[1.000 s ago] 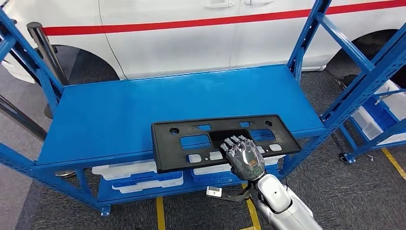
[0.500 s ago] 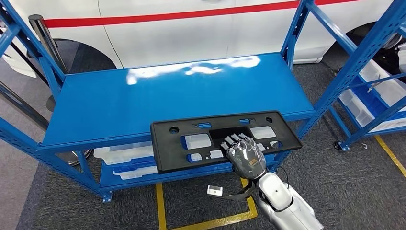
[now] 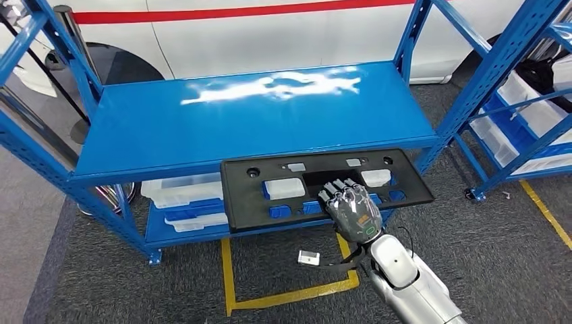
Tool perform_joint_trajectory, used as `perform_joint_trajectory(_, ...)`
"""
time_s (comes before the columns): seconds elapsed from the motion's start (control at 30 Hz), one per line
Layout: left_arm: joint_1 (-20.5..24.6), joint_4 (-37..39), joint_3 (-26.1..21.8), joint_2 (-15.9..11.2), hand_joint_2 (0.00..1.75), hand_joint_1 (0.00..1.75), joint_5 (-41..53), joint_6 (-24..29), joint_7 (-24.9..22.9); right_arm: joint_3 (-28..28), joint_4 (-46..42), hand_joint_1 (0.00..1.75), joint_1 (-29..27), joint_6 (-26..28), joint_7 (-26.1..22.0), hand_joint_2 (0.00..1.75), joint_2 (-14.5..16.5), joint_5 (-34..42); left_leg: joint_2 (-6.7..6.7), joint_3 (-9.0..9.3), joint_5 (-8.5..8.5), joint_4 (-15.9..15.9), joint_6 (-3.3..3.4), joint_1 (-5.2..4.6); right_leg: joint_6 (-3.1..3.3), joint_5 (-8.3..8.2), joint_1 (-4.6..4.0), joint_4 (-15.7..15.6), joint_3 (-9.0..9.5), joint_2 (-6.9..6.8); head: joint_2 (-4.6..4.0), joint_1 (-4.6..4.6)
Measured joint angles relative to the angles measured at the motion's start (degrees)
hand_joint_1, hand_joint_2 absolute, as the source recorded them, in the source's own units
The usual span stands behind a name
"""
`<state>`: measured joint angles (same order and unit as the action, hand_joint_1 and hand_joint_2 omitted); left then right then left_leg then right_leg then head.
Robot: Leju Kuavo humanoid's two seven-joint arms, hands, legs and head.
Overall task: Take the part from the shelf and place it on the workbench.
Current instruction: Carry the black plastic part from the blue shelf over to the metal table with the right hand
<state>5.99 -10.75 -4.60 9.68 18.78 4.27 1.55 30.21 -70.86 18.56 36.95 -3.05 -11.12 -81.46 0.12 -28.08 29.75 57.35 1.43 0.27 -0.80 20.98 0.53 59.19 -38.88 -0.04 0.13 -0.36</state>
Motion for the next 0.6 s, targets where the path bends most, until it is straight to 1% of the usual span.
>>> perform_joint_trajectory(0.03,0.06,0.0,-0.15,0.03,1.75,0.0,-0.01,0.02,0.0,-0.21,0.0,1.75,0.05,-0.07,0.01,1.75,-0.19,0.23,0.14,-0.47,-0.73,-0.16,0.51,0.1,-0.29,1.15,0.08,0.79,-0.45,0.09,0.0,0.02)
perform_joint_trajectory(0.07,0.13,0.0,-0.31,0.05,1.75,0.0,0.01,0.05,0.0,-0.44,0.0,1.75,0.05,-0.11,0.03,1.75,-0.38,0.37,0.29,-1.08,-1.52,-0.33,0.96,0.23,-0.54,3.34,0.13,2.63,-1.17,0.15,0.0,0.04)
perform_joint_trajectory(0.1,0.2,0.0,-0.44,0.07,1.75,0.0,0.04,0.08,0.0,-0.68,0.0,1.75,-0.01,-0.13,0.12,1.75,-0.51,0.37,0.38,-1.84,-2.22,-0.3,1.26,0.19,-0.72,6.34,0.25,5.73,-2.1,0.14,0.0,0.05)
perform_joint_trajectory(0.13,0.22,0.0,-0.54,0.07,1.75,0.0,0.12,0.11,0.0,-0.87,0.0,1.75,-0.11,-0.11,0.29,1.75,-0.55,0.29,0.4,-2.75,-2.89,-0.25,1.47,0.15,-0.9,9.11,0.31,9.5,-3.02,0.12,0.0,0.06)
perform_joint_trajectory(0.17,0.2,0.0,-0.61,0.07,1.75,0.0,0.19,0.13,0.0,-1.03,0.0,1.75,-0.31,-0.08,0.5,1.75,-0.61,0.19,0.41,-3.66,-3.53,-0.15,1.47,0.1,-1.08,10.82,0.35,13.04,-3.64,0.1,0.0,0.05)
perform_joint_trajectory(0.2,0.15,0.0,-0.64,0.07,1.75,0.0,0.25,0.15,0.0,-1.13,0.0,1.75,-0.55,-0.04,0.7,1.75,-0.67,0.07,0.41,-4.57,-4.13,-0.01,1.43,0.06,-1.2,11.23,0.37,15.42,-3.64,0.1,0.0,0.05)
perform_joint_trajectory(0.23,0.1,0.0,-0.65,0.07,1.75,0.0,0.31,0.16,0.0,-1.18,0.0,1.75,-0.77,-0.02,0.84,1.75,-0.74,0.02,0.41,-5.47,-4.65,0.2,1.33,0.04,-1.23,10.38,0.38,15.82,-2.69,0.09,0.0,0.05)
perform_joint_trajectory(0.27,0.08,0.0,-0.66,0.07,1.75,0.0,0.35,0.19,0.0,-1.2,-0.01,1.75,-0.92,0.01,0.92,1.75,-0.8,-0.03,0.4,-6.34,-5.12,0.48,1.2,0.04,-1.17,8.92,0.39,14.08,-0.67,0.09,0.0,0.05)
perform_joint_trajectory(0.3,0.08,0.0,-0.66,0.07,1.75,0.0,0.38,0.23,0.0,-1.25,-0.05,1.75,-1.01,0.02,0.99,1.75,-0.83,-0.09,0.4,-7.12,-5.53,0.8,1.03,0.04,-1.01,7.8,0.38,10.53,2.24,0.09,0.0,0.05)
perform_joint_trajectory(0.33,0.1,-0.01,-0.67,0.08,1.75,0.0,0.41,0.27,0.01,-1.35,-0.15,1.75,-1.05,0.03,1.08,1.75,-0.85,-0.21,0.39,-7.8,-5.91,1.1,0.81,-0.04,-0.75,7.62,0.25,6.14,5.4,0.11,0.0,0.04)
perform_joint_trajectory(0.37,0.1,-0.01,-0.67,0.08,1.75,0.0,0.44,0.31,0.01,-1.49,-0.28,1.75,-1.11,0.04,1.2,1.75,-0.86,-0.33,0.39,-8.21,-6.32,1.23,0.52,-0.1,-0.45,7.82,0.1,2.6,7.75,0.13,0.0,0.03)
perform_joint_trajectory(0.4,0.07,-0.02,-0.69,0.09,1.75,0.0,0.47,0.33,0.03,-1.64,-0.41,1.75,-1.19,0.04,1.34,1.75,-0.87,-0.47,0.39,-8.43,-6.75,1.26,0.22,-0.14,-0.14,8.32,-0.08,0.16,9.17,0.15,0.0,0.04)
perform_joint_trajectory(0.43,0.04,-0.02,-0.72,0.09,1.75,0.0,0.51,0.34,0.05,-1.82,-0.53,1.75,-1.31,0.05,1.49,1.75,-0.89,-0.63,0.38,-8.54,-7.24,1.15,-0.13,-0.15,0.18,8.54,-0.29,-0.84,9.52,0.18,0.0,0.03)
perform_joint_trajectory(0.47,-0.06,-0.02,-0.76,0.09,1.75,0.0,0.56,0.34,0.08,-1.98,-0.61,1.75,-1.47,0.05,1.62,1.75,-0.91,-0.75,0.35,-8.61,-7.76,0.95,-0.51,-0.18,0.58,8.04,-0.28,-0.96,9.18,0.14,0.0,0.04)
perform_joint_trajectory(0.5,-0.16,-0.01,-0.83,0.09,1.75,0.0,0.6,0.34,0.1,-2.1,-0.68,1.75,-1.59,0.05,1.7,1.75,-0.92,-0.87,0.26,-8.82,-7.78,1.02,-0.84,-0.15,0.98,7.49,-0.18,-1.25,8.86,0.04,0.0,0.05)
perform_joint_trajectory(0.53,-0.26,-0.01,-0.9,0.09,1.75,0.0,0.63,0.34,0.12,-2.19,-0.8,1.75,-1.7,0.05,1.75,1.75,-0.92,-0.98,0.16,-9.29,-6.82,1.64,-1.14,-0.15,1.5,6.8,-0.01,-1.43,8.34,-0.06,0.0,0.03)
perform_joint_trajectory(0.57,-0.39,0.0,-0.95,0.09,1.75,0.0,0.66,0.34,0.14,-2.27,-0.92,1.75,-1.81,0.05,1.77,1.75,-0.92,-1.04,0.07,-9.96,-4.77,3.22,-1.4,-0.12,1.97,6.04,0.17,-1.67,7.7,-0.16,0.0,0.02)
perform_joint_trajectory(0.6,-0.48,0.0,-0.99,0.09,1.75,0.0,0.69,0.34,0.16,-2.37,-1.03,1.75,-1.9,0.05,1.78,1.75,-0.92,-1.09,0.01,-10.76,-1.81,5.9,-1.6,0.04,2.29,5.3,0.24,-1.75,6.94,-0.23,0.0,-0.01)
